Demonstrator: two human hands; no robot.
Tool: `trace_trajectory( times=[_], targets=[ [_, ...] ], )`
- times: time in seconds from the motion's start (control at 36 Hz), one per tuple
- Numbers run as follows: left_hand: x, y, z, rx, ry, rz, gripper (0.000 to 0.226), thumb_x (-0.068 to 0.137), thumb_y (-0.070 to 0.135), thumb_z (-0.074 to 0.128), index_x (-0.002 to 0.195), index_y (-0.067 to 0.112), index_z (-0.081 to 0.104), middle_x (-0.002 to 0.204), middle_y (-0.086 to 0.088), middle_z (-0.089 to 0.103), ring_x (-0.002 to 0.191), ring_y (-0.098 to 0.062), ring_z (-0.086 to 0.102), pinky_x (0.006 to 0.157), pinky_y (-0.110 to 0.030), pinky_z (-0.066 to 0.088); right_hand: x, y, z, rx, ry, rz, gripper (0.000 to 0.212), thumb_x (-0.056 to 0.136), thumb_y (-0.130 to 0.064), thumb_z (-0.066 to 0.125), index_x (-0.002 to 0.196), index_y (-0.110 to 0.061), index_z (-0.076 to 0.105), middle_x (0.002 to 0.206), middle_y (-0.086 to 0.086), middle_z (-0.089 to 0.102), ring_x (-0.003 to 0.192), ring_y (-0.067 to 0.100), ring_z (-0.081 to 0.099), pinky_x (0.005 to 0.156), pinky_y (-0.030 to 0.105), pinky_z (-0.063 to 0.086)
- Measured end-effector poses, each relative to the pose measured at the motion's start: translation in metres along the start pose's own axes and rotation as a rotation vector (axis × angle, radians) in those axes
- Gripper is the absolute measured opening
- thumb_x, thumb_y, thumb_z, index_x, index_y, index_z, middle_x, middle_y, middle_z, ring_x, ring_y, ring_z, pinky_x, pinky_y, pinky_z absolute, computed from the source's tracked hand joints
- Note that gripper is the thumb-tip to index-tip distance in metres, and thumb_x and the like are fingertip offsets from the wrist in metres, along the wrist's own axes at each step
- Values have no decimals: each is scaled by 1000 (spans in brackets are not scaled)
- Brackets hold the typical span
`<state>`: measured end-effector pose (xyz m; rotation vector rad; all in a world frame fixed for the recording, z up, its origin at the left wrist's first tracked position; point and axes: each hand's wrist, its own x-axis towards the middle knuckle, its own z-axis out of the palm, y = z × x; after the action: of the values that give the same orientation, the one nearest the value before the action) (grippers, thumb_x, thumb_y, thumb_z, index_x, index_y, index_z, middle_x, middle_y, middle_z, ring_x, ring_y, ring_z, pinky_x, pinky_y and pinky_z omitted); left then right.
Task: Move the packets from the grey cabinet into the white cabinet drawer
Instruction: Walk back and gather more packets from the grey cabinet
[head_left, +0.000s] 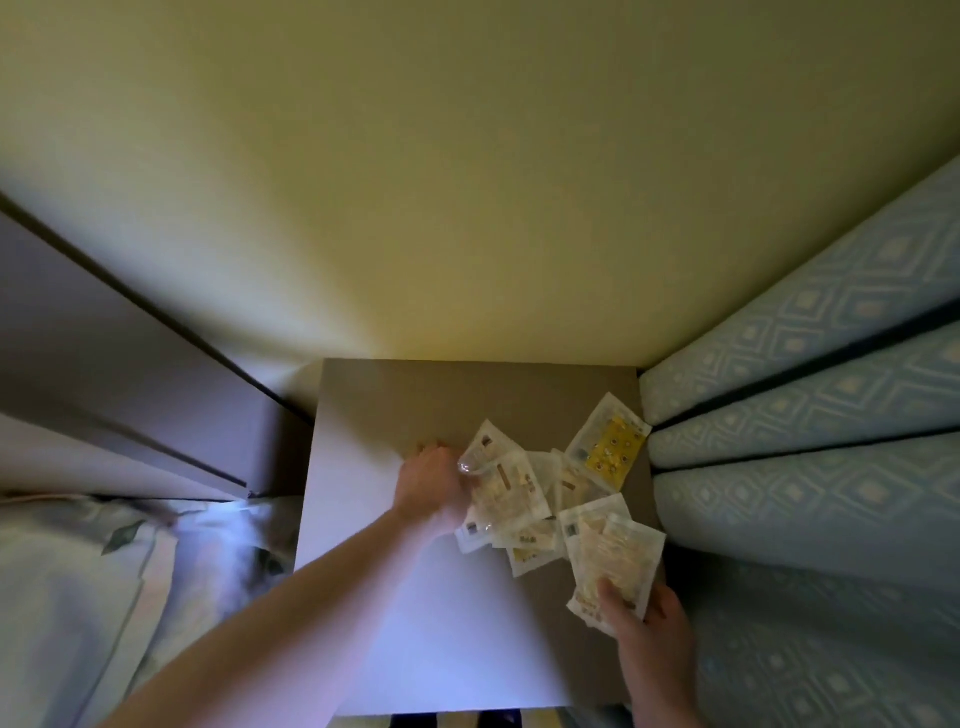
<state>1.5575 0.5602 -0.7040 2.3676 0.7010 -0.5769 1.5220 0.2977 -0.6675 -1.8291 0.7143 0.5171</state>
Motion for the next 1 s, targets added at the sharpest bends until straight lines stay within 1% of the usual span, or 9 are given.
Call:
trace_trajectory(
  times=[0.08,0.25,0.36,0.44,0.58,0.67,0.72,0.86,1.0],
  targets=[
    [-8,-12,-6,-40,23,-33,31,88,39,65,106,16,76,99,-7,76,98,-30,71,81,-36,58,-7,1,0,-10,3,26,48,79,-17,84,122,-10,65,98,5,69,79,11,61,64,27,44],
    [-38,-39,-14,-209,-2,-53,18,95,30,66,108,20,74,94,-1,77,80,-18,69,64,-24,48,-22,0,-4,-14,-40,75,49,78,-12,85,121,-5,64,101,12,69,75,15,60,58,24,40],
    [-79,-50,-22,-404,49,-27,10,94,24,69,104,23,70,91,12,75,80,-6,71,71,-28,58,-39,-10,-11,-24,-72,66,45,80,-7,81,121,-3,64,98,10,70,75,11,61,58,24,42],
    [-118,-55,-32,-495,54,8,12,94,20,68,106,21,70,101,10,76,88,-9,73,77,-38,61,-65,-25,-21,-67,-100,25,34,86,-8,76,118,-7,65,92,3,68,76,7,61,59,23,42],
    [-181,-52,-60,-431,122,-11,16,95,19,67,110,14,70,103,2,73,90,-13,72,76,-29,58,-110,-49,-27,-167,-179,-44,32,85,-10,77,115,-11,68,105,5,72,82,10,64,66,29,49],
    [-208,-57,-72,-326,132,-56,19,95,21,68,109,8,71,102,-3,72,83,-15,65,69,-19,46,-136,-65,-32,-212,-222,-94,27,84,-11,78,109,-16,68,96,-3,70,82,5,63,63,24,46],
    [-229,-59,-81,-276,140,-88,21,95,26,67,105,8,70,100,-5,71,81,-16,62,70,-22,46,-153,-79,-35,-223,-261,-113,25,85,-13,78,106,-18,66,93,-7,67,81,4,61,61,23,43],
    [-280,-51,-103,-254,200,-99,17,94,26,65,100,11,69,96,1,70,80,-14,61,73,-24,46,-180,-99,-47,-312,-311,-193,24,82,-16,81,103,-18,71,96,-1,75,88,17,71,70,31,54],
    [-324,-42,-117,-262,320,-47,7,90,17,66,95,14,69,85,3,66,75,-17,59,71,-32,47,-195,-122,-54,-366,-387,-319,31,77,-11,85,101,-21,68,93,-7,75,84,7,72,64,17,54]
  ],
)
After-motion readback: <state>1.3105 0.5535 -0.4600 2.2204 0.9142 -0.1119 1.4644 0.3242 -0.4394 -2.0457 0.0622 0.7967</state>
